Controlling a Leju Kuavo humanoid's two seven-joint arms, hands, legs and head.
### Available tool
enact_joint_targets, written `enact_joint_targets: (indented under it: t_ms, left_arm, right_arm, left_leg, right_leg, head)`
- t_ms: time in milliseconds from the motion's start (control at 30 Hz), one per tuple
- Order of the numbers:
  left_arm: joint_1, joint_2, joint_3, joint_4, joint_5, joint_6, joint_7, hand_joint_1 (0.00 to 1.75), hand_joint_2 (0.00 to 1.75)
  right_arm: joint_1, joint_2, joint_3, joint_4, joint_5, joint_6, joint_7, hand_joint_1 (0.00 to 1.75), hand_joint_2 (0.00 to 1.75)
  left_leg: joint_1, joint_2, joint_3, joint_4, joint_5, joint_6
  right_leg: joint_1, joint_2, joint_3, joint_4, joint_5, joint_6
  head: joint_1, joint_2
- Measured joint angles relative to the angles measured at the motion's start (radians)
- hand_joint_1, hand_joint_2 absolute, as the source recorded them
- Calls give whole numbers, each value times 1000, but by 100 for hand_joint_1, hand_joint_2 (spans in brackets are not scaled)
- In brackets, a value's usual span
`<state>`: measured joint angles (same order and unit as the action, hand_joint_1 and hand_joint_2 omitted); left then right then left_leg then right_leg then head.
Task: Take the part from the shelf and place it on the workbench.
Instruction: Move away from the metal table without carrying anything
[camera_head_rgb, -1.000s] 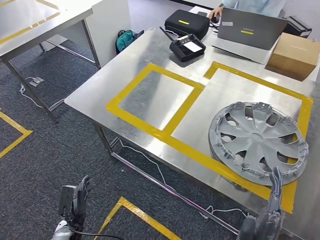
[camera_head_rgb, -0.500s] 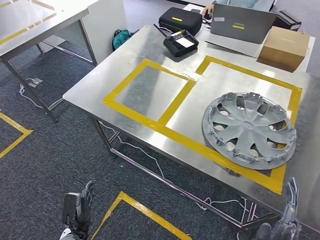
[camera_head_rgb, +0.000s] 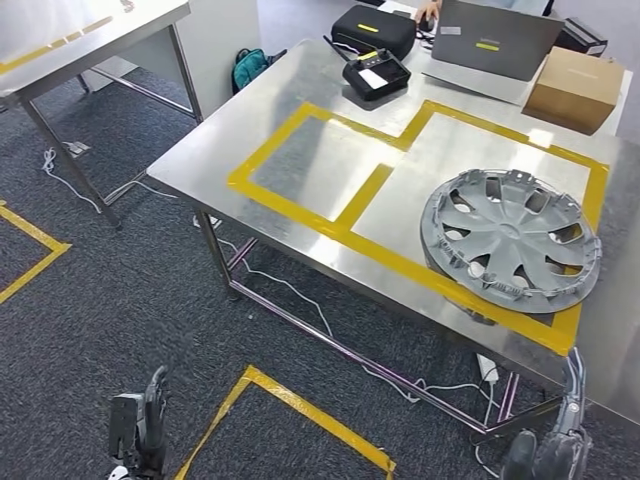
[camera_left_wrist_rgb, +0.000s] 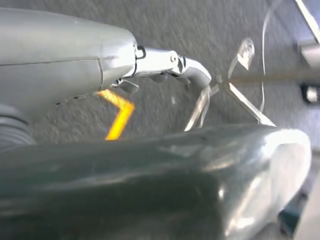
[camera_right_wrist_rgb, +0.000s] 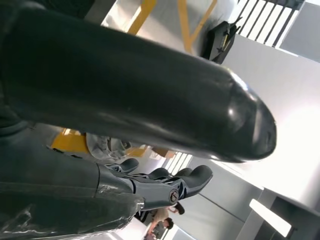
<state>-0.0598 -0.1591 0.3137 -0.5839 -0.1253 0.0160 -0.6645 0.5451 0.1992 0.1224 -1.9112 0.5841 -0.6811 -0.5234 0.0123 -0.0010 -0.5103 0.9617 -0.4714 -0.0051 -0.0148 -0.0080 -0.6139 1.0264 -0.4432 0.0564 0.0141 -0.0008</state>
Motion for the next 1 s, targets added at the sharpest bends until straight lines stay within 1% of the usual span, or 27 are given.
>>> enact_joint_targets:
  t_ms: [33,100,133,167,200,233,300,333,367,400,433,467,500,533,567,600,633,667,700,733,800,833,867,900,933,967,1000]
  left_arm:
    - [3,1,1,-6,0,0,0,0,0]
    - [11,1,5,-18,1,-1,0,0,0]
    - [16,1,8,-24,1,-2,0,0,0]
    - [23,2,11,-31,1,-2,0,0,0]
    - [28,2,16,-37,1,-3,0,0,0]
    - [32,2,20,-43,1,-3,0,0,0]
    - [36,0,26,-54,1,-4,0,0,0]
    - [36,-1,28,-60,1,-4,0,0,0]
    - [38,-3,31,-65,1,-5,0,0,0]
    - [41,-4,35,-70,0,-6,0,0,0]
    - [47,-5,40,-76,-1,-7,0,0,0]
    - [53,-6,46,-81,-5,-6,0,0,0]
    - [58,-9,50,-87,-11,-5,0,0,0]
    - [62,-13,53,-92,-19,-1,0,0,0]
    - [65,-19,55,-97,-28,5,0,0,0]
    - [68,-26,55,-101,-36,11,0,0,0]
    - [71,-33,56,-106,-42,19,0,0,0]
    - [76,-40,56,-109,-47,26,0,0,0]
    - [81,-46,56,-112,-50,31,0,0,0]
    - [85,-51,56,-116,-51,34,0,0,0]
    - [87,-62,56,-122,-52,34,0,0,0]
    - [86,-66,56,-125,-52,34,0,0,0]
    - [86,-70,56,-127,-52,33,0,0,0]
    - [86,-73,57,-128,-52,33,0,0,0]
    - [87,-73,57,-129,-52,33,0,0,0]
    - [89,-74,58,-130,-52,33,0,0,0]
    - [90,-74,60,-132,-52,34,0,0,0]
  right_arm:
    - [-4,0,-1,4,-1,3,0,0,0]
    - [-15,0,-2,15,-6,11,0,0,0]
    - [-20,0,-2,21,-10,16,0,0,0]
    - [-24,0,-3,28,-13,21,-1,0,0]
    - [-27,0,-4,34,-15,25,-1,0,0]
    - [-30,0,-5,39,-17,28,-1,0,0]
    - [-37,0,-7,46,-18,31,-2,0,0]
    - [-40,0,-8,49,-18,33,-2,0,0]
    - [-42,0,-9,53,-19,37,-3,0,0]
    - [-43,0,-10,57,-21,42,-5,0,0]
    - [-45,0,-11,60,-24,47,-6,0,0]
    - [-48,-1,-12,64,-29,53,-9,0,0]
    - [-50,-1,-15,67,-37,60,-14,0,0]
    - [-51,-1,-21,70,-46,68,-19,0,0]
    - [-49,-1,-30,73,-57,77,-25,0,0]
    - [-46,-1,-41,75,-68,86,-31,0,0]
    - [-43,-1,-53,78,-77,94,-37,0,0]
    - [-41,-1,-64,80,-84,100,-41,0,0]
    - [-40,-1,-73,82,-90,104,-44,0,0]
    - [-39,-2,-81,83,-94,106,-47,0,0]
    - [-37,-2,-93,84,-96,109,-51,0,0]
    - [-37,-2,-97,85,-97,111,-53,0,0]
    - [-37,-2,-101,85,-97,112,-56,0,0]
    - [-36,-2,-105,85,-97,113,-57,0,0]
    - [-36,-2,-107,85,-97,114,-58,0,0]
    - [-36,-2,-109,85,-97,114,-58,0,0]
    - [-36,-2,-111,86,-97,114,-59,0,0]
  left_leg:
    - [-1,-2,-8,-1,6,9]
    - [-7,-7,-23,0,17,20]
    - [-11,-10,-30,0,22,22]
    - [-15,-14,-36,0,27,24]
    - [-18,-20,-41,1,32,24]
    - [-21,-28,-44,1,37,24]
    - [-23,-46,-50,1,45,22]
    - [-21,-55,-53,2,50,18]
    - [-18,-64,-58,2,56,13]
    - [-16,-75,-62,2,62,6]
    - [-15,-83,-66,2,67,0]
    - [-15,-79,-72,7,63,-6]
    - [-16,-67,-82,26,47,-12]
    - [-16,-49,-101,65,17,-17]
    - [-14,-30,-127,126,-22,-24]
    - [-11,-20,-157,197,-59,-30]
    - [-8,-14,-181,258,-84,-36]
    - [-4,-12,-190,291,-90,-42]
    - [-1,-9,-178,283,-77,-46]
    - [3,-2,-146,235,-48,-51]
    - [5,43,-57,94,5,-58]
    - [4,63,-29,46,18,-55]
    - [2,76,-16,21,19,-47]
    - [-1,72,-18,17,16,-35]
    - [-2,62,-24,18,16,-22]
    - [-1,52,-28,16,17,-12]
    - [-1,41,-33,15,21,-4]
  right_leg:
    - [0,1,-20,47,-37,2]
    - [3,3,-66,184,-118,2]
    - [5,4,-80,239,-140,-1]
    - [7,4,-77,260,-142,-5]
    - [11,6,-53,239,-127,-12]
    - [15,13,-10,180,-99,-21]
    - [20,57,86,31,-62,-42]
    - [22,77,117,-18,-56,-48]
    - [23,89,133,-44,-58,-50]
    - [25,85,137,-51,-56,-49]
    - [25,74,136,-55,-52,-50]
    - [23,62,135,-59,-47,-53]
    - [20,50,133,-64,-42,-56]
    - [17,35,131,-68,-37,-60]
    - [16,21,128,-68,-35,-62]
    - [16,5,123,-67,-33,-63]
    - [16,-10,119,-66,-31,-62]
    - [15,-24,115,-65,-30,-61]
    - [13,-38,112,-63,-29,-59]
    - [11,-50,109,-60,-28,-56]
    - [11,-72,103,-51,-32,-46]
    - [13,-81,100,-45,-35,-40]
    - [16,-89,100,-40,-38,-34]
    - [17,-97,99,-38,-38,-28]
    - [16,-106,103,-36,-38,-23]
    - [14,-103,102,-32,-43,-17]
    - [12,-86,94,-16,-57,-11]
  head:
    - [1,0]
    - [1,0]
    - [1,0]
    - [1,0]
    - [1,0]
    - [1,0]
    - [-1,0]
    - [-2,0]
    - [-3,0]
    - [-4,0]
    - [-3,0]
    - [-3,0]
    - [-7,0]
    - [-11,0]
    - [-15,0]
    - [-18,0]
    - [-18,0]
    - [-19,0]
    - [-19,0]
    - [-19,0]
    - [-21,0]
    - [-22,0]
    - [-22,0]
    - [-20,0]
    - [-18,0]
    - [-16,0]
    - [-13,0]
